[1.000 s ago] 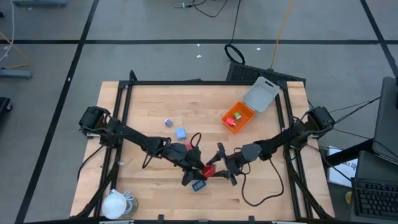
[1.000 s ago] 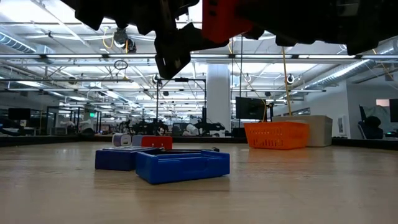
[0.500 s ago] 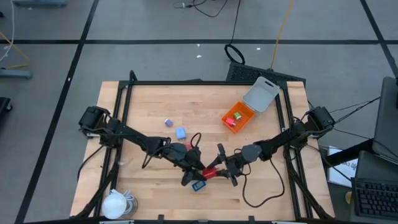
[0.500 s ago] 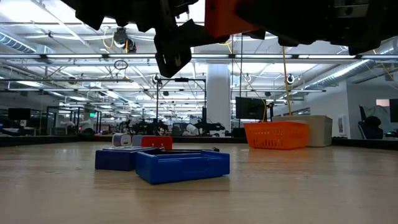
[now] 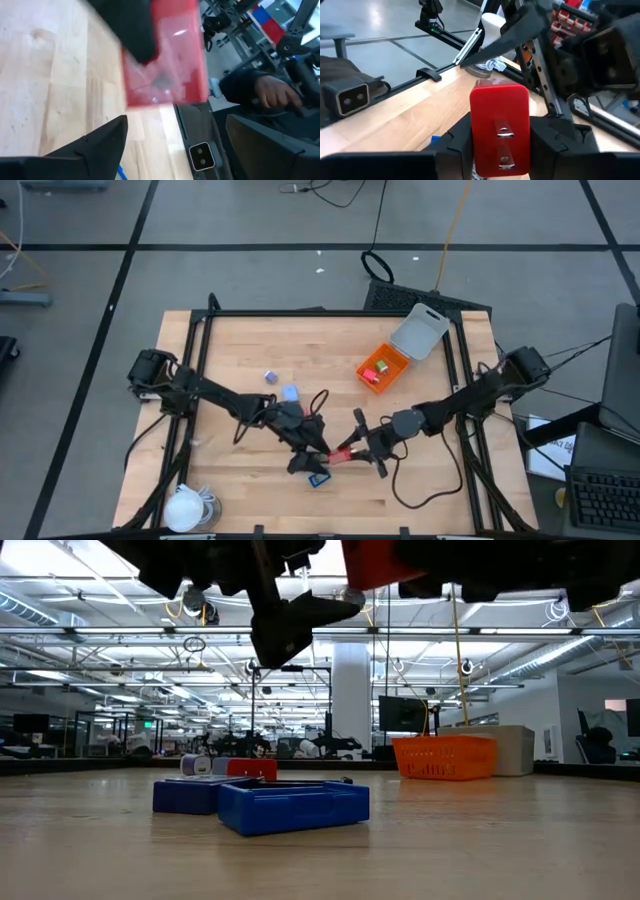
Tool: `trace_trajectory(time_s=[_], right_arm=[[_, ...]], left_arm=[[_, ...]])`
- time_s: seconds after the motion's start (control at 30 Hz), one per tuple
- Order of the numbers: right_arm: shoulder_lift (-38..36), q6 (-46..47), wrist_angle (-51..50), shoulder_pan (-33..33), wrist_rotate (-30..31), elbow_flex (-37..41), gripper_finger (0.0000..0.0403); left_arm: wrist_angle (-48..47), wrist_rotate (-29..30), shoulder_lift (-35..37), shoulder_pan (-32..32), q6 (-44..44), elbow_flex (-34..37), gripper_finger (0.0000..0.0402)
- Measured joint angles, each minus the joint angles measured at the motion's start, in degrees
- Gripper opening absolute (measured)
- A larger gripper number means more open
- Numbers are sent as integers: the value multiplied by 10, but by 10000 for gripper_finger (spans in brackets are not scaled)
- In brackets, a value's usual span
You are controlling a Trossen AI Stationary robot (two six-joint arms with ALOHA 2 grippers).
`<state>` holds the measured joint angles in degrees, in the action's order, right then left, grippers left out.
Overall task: Pick & Place Office items
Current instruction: Put the left red charger adapter into the orange bin
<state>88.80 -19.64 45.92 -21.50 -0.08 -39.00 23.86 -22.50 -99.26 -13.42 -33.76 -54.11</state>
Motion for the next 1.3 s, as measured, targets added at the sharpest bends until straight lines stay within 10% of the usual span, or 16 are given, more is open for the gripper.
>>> trace_trajectory(time_s=[0.37,0.67,1.3], right_arm=[[-143,127,-224,0,3,4,117],[-249,148,-199,3,7,92,117],[-348,162,-164,5,33,163,119]], left_arm=[[-2,26,0,3,134,0,357],[1,24,64,21,196,34,358],[217,255,344,20,205,426,363]])
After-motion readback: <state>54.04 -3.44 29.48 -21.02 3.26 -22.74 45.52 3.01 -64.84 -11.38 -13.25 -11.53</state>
